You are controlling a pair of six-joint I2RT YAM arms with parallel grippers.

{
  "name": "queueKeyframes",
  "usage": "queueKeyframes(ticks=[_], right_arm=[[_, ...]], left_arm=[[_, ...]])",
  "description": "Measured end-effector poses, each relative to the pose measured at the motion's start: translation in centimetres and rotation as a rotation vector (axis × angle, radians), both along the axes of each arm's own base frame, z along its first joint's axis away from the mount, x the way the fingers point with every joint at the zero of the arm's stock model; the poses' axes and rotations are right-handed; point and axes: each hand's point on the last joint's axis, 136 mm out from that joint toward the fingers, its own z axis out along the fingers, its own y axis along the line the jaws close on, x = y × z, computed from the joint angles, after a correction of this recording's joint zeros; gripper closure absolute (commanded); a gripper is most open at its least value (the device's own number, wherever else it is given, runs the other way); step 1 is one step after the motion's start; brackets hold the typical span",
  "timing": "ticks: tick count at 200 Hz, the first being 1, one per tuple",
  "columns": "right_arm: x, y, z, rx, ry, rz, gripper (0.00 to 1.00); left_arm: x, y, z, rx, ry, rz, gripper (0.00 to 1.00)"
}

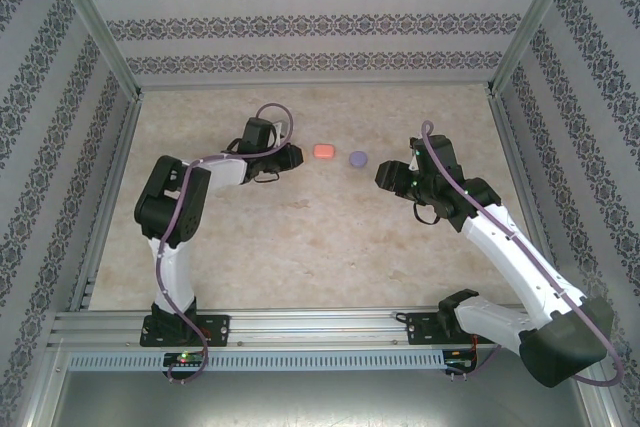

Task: Insert the wireless bluetooth earbuds into the charging case

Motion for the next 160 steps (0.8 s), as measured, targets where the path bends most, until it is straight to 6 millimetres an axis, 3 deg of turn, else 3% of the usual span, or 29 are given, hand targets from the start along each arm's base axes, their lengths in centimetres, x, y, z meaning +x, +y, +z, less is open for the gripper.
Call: queueKeyframes(ticks=[47, 74, 119, 160], right_arm=[[0.0, 0.0, 0.1, 0.0, -0.005, 0.002, 0.43], [-0.1, 0.0, 0.2, 0.001, -0.008, 0.002, 0.42], [-0.3, -0.1, 0.9, 0.009, -0.029, 0.002, 0.41], [-0.2, -0.2, 1.0, 0.004, -0.033, 0.004, 0.25]], left_arm=[[1.4, -0.6, -1.1, -0.025, 0.04, -0.012, 0.98], [2.1, -0.1, -2.0, -0.03, 0.071, 0.001, 0.85], [2.6, 0.8, -1.7, -0.022, 0.099, 0.015, 0.62], [2.3, 1.4, -1.9, 0.002, 0.133, 0.012, 0.5]])
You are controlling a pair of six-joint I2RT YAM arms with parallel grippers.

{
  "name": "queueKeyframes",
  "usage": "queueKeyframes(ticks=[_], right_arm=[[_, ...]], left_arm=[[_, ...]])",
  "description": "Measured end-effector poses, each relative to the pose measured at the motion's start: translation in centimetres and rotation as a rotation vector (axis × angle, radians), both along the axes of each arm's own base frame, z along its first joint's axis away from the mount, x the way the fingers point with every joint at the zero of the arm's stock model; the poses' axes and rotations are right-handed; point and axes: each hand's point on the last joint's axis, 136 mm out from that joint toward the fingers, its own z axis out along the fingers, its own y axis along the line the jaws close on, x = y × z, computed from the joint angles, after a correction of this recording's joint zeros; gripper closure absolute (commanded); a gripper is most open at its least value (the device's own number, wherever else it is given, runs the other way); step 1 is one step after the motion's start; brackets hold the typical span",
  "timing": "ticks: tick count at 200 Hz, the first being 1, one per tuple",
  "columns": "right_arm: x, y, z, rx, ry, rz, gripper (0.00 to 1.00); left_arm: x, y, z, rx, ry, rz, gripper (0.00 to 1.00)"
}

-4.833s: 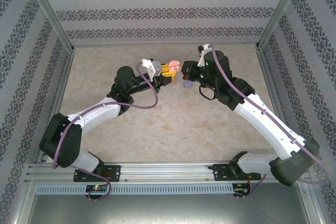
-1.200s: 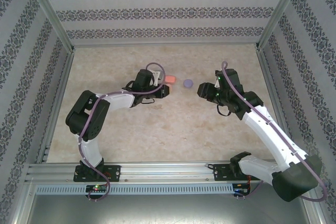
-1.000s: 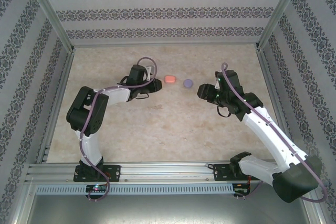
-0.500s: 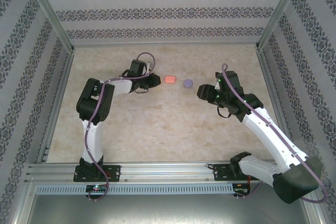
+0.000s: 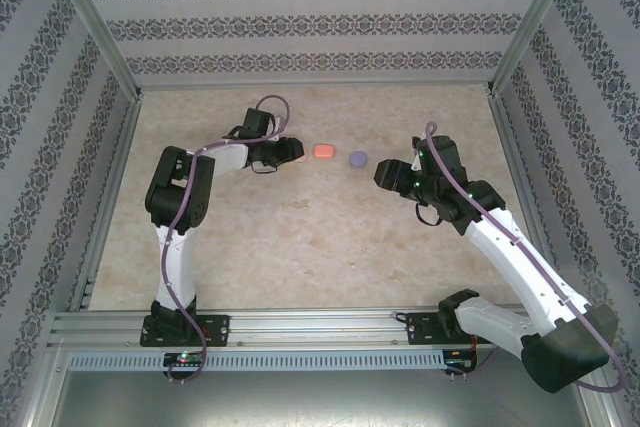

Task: Insert the wireless bluetooth earbuds into the charging case

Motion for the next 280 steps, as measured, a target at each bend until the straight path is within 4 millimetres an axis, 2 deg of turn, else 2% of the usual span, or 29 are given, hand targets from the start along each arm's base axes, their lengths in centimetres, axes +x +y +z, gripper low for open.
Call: queueKeyframes(ticks=[34, 61, 71, 75, 88, 99, 103, 106, 140, 153, 167, 193, 221, 241, 257, 280], right_arm=[[0.0, -0.1, 0.4, -0.002, -0.009, -0.001, 0.19], [-0.1, -0.1, 1.2, -0.003, -0.03, 0.007, 0.13], [-0.1, -0.3, 1.5, -0.004, -0.038, 0.006, 0.03], [-0.2, -0.4, 1.6, -0.009, -0.042, 0.008, 0.02], [-0.2, -0.7, 1.8, -0.015, -0.05, 0.001, 0.02], [-0.2, -1.3, 2.0, -0.025, -0.057, -0.01, 0.02], [-0.1, -1.5, 2.0, -0.028, -0.058, -0.015, 0.02], [-0.1, -1.6, 2.1, -0.031, -0.06, -0.019, 0.02], [0.3, -3.7, 2.1, -0.073, -0.074, -0.069, 0.02], [0.6, -4.7, 2.1, -0.104, -0.081, -0.097, 0.02], [1.0, -5.9, 2.0, -0.141, -0.088, -0.14, 0.02], [1.9, -8.8, 1.4, -0.248, -0.117, -0.241, 0.02], [2.5, -12.6, -1.7, -0.414, -0.129, -0.373, 0.02], [2.9, -15.7, -3.6, -0.496, -0.116, -0.469, 0.02], [3.5, -17.8, -4.1, -0.538, -0.123, -0.53, 0.02], [4.8, -19.7, -4.5, -0.588, -0.148, -0.558, 0.02]], left_arm=[[0.1, 0.9, 0.1, 0.014, 0.005, 0.002, 0.4], [0.4, 3.0, 0.6, 0.037, 0.004, 0.024, 0.31], [0.6, 4.1, 1.3, 0.042, -0.008, 0.037, 0.27], [0.7, 4.5, 1.6, 0.043, -0.012, 0.042, 0.25], [1.1, 5.9, 3.6, 0.05, -0.056, 0.06, 0.17], [1.3, 6.9, 5.8, 0.059, -0.105, 0.072, 0.15], [1.3, 7.2, 6.7, 0.064, -0.126, 0.077, 0.04], [1.3, 7.4, 7.5, 0.069, -0.144, 0.077, 0.0], [-0.2, 8.3, 15.8, 0.111, -0.346, 0.074, 0.0], [-1.2, 8.8, 17.9, 0.129, -0.407, 0.08, 0.0], [-2.4, 9.4, 19.4, 0.154, -0.459, 0.095, 0.0], [-5.3, 10.7, 20.3, 0.21, -0.54, 0.116, 0.0], [-8.2, 11.9, 20.2, 0.306, -0.656, 0.11, 0.0], [-9.8, 13.0, 19.1, 0.405, -0.722, 0.112, 0.0], [-10.6, 14.0, 17.9, 0.483, -0.737, 0.131, 0.0], [-11.4, 15.9, 16.2, 0.587, -0.724, 0.182, 0.0]])
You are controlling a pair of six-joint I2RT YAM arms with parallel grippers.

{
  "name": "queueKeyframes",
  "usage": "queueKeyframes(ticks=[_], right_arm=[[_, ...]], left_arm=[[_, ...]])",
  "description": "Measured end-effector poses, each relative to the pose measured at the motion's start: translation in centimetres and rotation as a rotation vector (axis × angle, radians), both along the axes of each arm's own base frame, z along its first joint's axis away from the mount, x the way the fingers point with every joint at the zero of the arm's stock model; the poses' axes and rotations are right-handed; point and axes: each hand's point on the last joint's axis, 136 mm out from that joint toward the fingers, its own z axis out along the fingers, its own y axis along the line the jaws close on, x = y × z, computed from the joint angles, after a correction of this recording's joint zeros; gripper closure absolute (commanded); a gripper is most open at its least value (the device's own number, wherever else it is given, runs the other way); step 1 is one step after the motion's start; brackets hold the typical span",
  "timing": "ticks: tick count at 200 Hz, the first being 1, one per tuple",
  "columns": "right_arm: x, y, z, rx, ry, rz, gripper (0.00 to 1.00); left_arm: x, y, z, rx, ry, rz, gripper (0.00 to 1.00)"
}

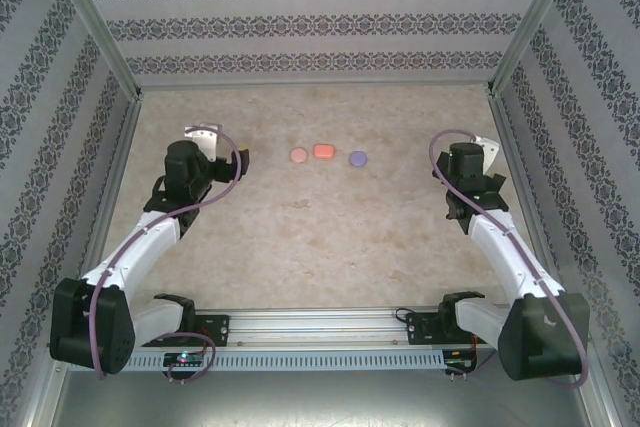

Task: Insert the wireless bluetooth earbuds into the charging case

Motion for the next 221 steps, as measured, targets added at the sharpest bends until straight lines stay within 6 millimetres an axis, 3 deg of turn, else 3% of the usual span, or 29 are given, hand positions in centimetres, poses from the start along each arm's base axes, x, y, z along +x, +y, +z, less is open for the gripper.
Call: queueKeyframes(ticks=[27, 70, 106, 162, 201, 221], right_arm=[[1.5, -0.3, -1.4, -0.056, -0.021, 0.028, 0.02], [2.5, 0.5, -5.3, -0.084, -0.043, 0.109, 0.02], [3.7, 1.5, -5.7, -0.089, -0.115, 0.181, 0.02], [4.7, 4.0, -7.5, -0.107, -0.173, 0.32, 0.02], [5.3, 4.6, -7.5, -0.101, -0.202, 0.366, 0.02], [5.4, 4.5, -7.3, -0.093, -0.215, 0.374, 0.02]], left_arm=[[-0.6, 1.9, -1.7, 0.063, -0.022, 0.087, 0.01], [-1.1, 3.8, -4.4, 0.098, -0.047, 0.177, 0.0], [-0.7, 4.7, -6.7, 0.112, -0.039, 0.205, 0.0], [-0.9, 4.8, -12.7, 0.132, 0.054, 0.174, 0.01], [0.1, 5.6, -13.8, 0.101, 0.067, 0.167, 0.01], [0.9, 6.2, -13.2, 0.065, 0.056, 0.163, 0.01]])
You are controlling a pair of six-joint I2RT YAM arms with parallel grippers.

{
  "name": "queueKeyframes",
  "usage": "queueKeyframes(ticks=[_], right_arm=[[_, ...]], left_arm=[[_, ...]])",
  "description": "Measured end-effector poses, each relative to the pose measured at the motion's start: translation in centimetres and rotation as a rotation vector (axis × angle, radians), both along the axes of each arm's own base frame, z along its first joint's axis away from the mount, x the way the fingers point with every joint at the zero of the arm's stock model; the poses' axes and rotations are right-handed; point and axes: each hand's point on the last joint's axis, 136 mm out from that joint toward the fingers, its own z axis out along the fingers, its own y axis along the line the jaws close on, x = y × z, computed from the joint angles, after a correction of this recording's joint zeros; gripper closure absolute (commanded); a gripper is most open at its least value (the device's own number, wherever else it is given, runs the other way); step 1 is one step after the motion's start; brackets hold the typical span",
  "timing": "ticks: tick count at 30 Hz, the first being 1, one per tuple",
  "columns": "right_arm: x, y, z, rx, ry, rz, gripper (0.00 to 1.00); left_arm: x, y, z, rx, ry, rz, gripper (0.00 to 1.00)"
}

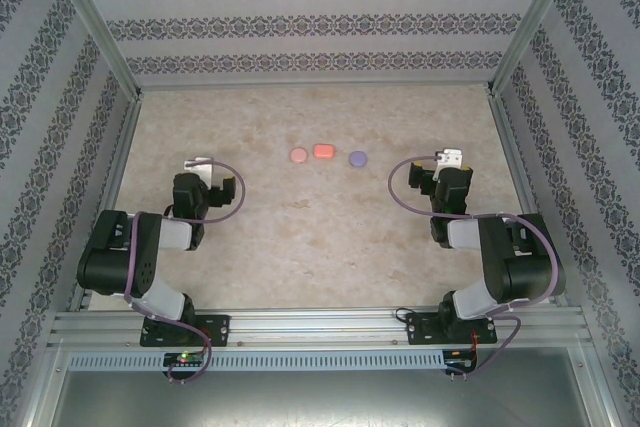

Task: Insert the wireless bluetooth earbuds into the charging case

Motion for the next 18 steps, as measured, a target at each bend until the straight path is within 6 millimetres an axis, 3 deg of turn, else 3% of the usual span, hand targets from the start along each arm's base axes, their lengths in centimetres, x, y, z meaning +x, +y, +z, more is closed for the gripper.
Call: queueKeyframes(ticks=[4, 18], right_arm=[[0.1, 0.1, 0.1, 0.001, -0.005, 0.005, 0.02], [0.2, 1.2, 0.0, 0.037, 0.001, 0.093, 0.02]], left_arm=[[0.7, 0.4, 0.8, -0.026, -0.022, 0.001, 0.0], [0.6, 0.2, 0.8, -0.031, -0.021, -0.007, 0.0]])
